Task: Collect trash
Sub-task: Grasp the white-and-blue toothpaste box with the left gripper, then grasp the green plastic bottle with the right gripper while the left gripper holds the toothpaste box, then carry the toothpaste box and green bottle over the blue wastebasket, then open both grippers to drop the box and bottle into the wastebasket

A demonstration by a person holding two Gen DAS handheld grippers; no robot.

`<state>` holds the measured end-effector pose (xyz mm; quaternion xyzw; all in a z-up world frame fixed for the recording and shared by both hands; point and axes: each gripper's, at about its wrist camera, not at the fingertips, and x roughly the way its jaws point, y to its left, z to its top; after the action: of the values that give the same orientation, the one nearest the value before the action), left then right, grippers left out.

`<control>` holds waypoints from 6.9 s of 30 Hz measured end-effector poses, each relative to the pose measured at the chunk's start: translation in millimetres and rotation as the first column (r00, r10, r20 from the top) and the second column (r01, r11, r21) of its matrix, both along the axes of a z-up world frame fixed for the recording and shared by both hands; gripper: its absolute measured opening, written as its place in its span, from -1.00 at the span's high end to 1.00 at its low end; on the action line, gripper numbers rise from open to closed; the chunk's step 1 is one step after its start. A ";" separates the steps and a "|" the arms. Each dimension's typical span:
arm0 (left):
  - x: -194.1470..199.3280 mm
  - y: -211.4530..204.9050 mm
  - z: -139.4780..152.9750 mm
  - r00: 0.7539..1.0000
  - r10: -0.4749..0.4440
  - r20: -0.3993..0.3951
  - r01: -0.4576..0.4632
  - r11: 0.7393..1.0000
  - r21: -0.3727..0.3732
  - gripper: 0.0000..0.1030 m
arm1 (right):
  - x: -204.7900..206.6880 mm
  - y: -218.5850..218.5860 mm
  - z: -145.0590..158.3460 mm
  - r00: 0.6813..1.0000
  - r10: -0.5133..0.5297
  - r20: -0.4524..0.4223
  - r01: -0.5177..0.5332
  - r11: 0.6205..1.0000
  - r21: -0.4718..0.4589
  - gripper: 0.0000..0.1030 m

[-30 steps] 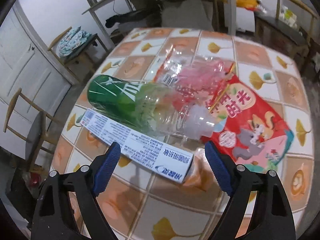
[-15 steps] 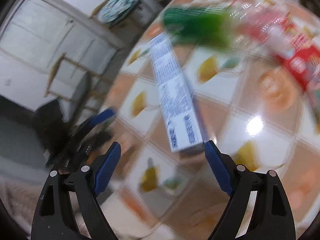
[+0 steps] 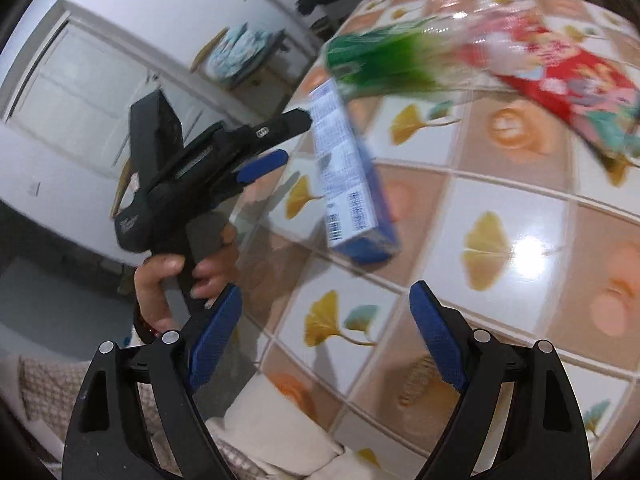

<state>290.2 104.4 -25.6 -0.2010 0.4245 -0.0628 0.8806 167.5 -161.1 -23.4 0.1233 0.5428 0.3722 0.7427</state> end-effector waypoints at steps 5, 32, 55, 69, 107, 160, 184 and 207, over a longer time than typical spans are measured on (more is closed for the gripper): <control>20.9 -33.3 -11.3 1.000 -0.014 -0.014 0.017 0.965 0.261 -0.70 | -8.8 -24.2 14.1 0.995 -0.075 0.068 0.077 0.996 -0.034 -0.59; -35.7 29.6 -17.4 0.993 -0.104 -0.048 0.107 0.993 0.054 0.09 | 172.3 125.9 18.0 0.875 0.342 0.343 -0.099 0.819 -0.565 -0.61; -34.9 27.3 -19.7 0.995 -0.080 -0.067 0.084 0.995 0.050 0.08 | 155.8 143.2 19.6 0.906 0.319 0.279 -0.075 0.768 -0.635 -0.46; -34.3 25.7 -20.1 0.994 -0.078 -0.074 0.082 0.995 0.054 0.08 | 160.5 166.5 -2.3 0.827 0.468 0.313 -0.049 0.614 -0.787 -0.58; -35.4 25.9 -22.4 0.996 -0.072 -0.059 0.074 0.996 0.041 0.07 | 120.1 107.5 -9.2 0.901 0.400 0.165 -0.130 0.613 -0.779 -0.31; -90.1 -97.4 21.1 0.938 -0.346 -0.018 0.346 0.938 -0.007 0.29 | -64.6 -142.1 -41.9 0.879 -0.474 -0.051 0.476 0.867 0.146 -0.19; -130.2 -428.9 32.9 0.565 -0.824 -0.043 0.822 0.567 -0.054 0.29 | -261.9 -429.1 -70.8 0.381 -0.920 -0.097 0.909 0.353 0.223 -0.17; -118.8 -651.4 -156.9 0.487 -0.737 -0.469 0.845 0.533 0.039 -0.22 | -132.7 -571.4 -286.6 0.225 -0.867 -0.444 0.928 0.329 -0.173 -0.52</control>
<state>171.5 -547.0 -182.6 0.1304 0.6417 -0.3650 0.6618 34.8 -732.5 -309.9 0.5444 0.5047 -0.1316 0.6569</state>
